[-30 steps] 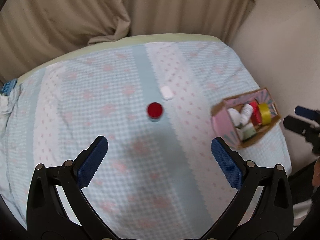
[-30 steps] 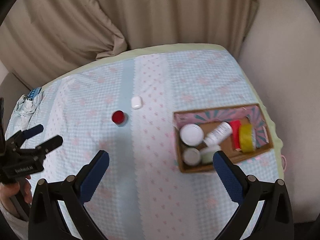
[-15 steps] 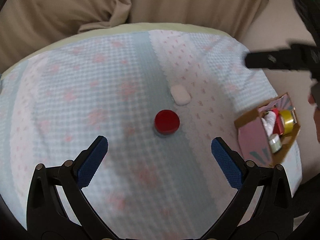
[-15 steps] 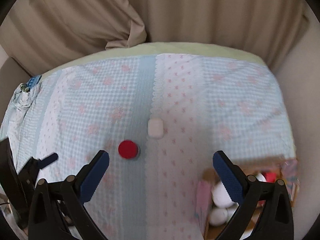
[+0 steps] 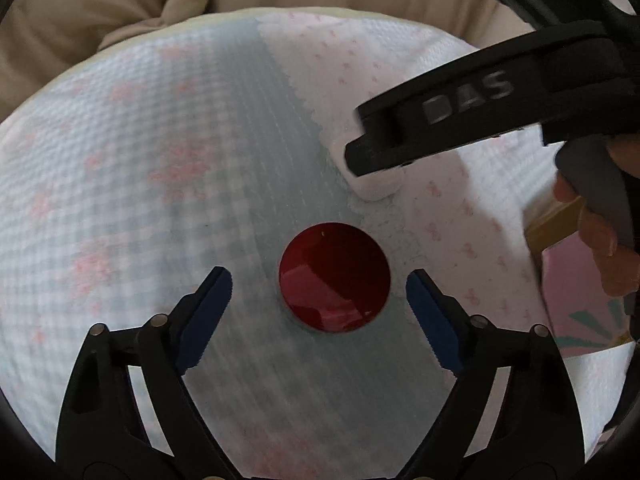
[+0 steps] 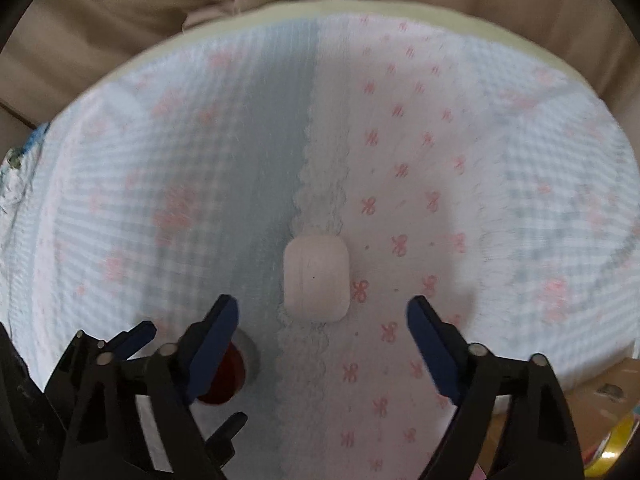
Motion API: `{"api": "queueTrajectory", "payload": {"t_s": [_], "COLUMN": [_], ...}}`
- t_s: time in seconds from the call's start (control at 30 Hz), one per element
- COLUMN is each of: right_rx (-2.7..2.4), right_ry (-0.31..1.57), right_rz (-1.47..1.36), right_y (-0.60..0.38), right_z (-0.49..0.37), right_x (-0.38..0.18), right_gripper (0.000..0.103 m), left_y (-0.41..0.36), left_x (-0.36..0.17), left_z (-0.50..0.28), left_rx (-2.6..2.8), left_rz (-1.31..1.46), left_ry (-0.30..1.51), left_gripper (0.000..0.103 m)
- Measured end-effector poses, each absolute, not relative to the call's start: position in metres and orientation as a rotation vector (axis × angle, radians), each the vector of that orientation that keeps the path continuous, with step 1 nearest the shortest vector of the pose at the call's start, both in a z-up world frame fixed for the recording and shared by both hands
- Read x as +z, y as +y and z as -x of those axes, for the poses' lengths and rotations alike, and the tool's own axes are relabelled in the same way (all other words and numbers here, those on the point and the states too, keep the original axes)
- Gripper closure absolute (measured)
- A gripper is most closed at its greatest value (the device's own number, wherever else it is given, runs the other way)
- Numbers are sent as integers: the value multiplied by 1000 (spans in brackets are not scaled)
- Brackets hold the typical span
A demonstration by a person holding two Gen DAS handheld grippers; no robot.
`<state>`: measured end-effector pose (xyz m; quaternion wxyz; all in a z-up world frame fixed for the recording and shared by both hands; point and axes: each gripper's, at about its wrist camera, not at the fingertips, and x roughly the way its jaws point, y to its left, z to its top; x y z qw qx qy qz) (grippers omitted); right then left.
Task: Organize rigid objects
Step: 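Grasp the red cap with the left tool while the right grasps the white case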
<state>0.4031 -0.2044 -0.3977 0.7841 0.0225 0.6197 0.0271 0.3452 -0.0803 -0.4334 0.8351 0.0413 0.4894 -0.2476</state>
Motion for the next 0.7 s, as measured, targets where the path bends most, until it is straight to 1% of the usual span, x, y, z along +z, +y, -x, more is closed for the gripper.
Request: {"api": "queueTrajectory", "payload": {"t_s": [0.1,0.17,0.2,0.27,0.3,0.33,0.37,0.43,0.57,0.7], "right_rx": [47,48,44,41,40,31,33,44,49,53], "right_ry": [1370,1386,1393,1408,1417,1424,1424,1416,1407,1399], "right_rz": [-24,-22,-14,7,19,44,58,76,127,110], "right_y": [-201,-200,-199,-197,-195,-194,-192,-189,-181,-180], "right_z": [-411,-415,-417,-421,-423,-425,-425,-425,-423,-421], "right_x": [-415,-423,-427,-433,-436,-439,-440,-440,-438,-437], "right_gripper": [27,28,29,37,43,47,48,62,62,62], "left_y": [-85,-86,-88,-90,-91,-91,-91,-93,-93,-93], "left_x": [-442,-444,-445,-447,-447,-448,-448,-448,-447,-443], "left_z": [-349,-351,-352,-354,-355,-356,-357,-357,-357,-354], "left_rx": [-537,-540,-544,-547,-552,-556,-574,-582,-590,-583], "left_rz": [-98,-100,-102,-105,-107,-109,-106,-117,-131,-143], "left_ry": [1031,1025,1025,1023,1018,1018,1021,1015,1010,1010], "left_gripper": [18,26,27,30,33,44,49,49,49,50]}}
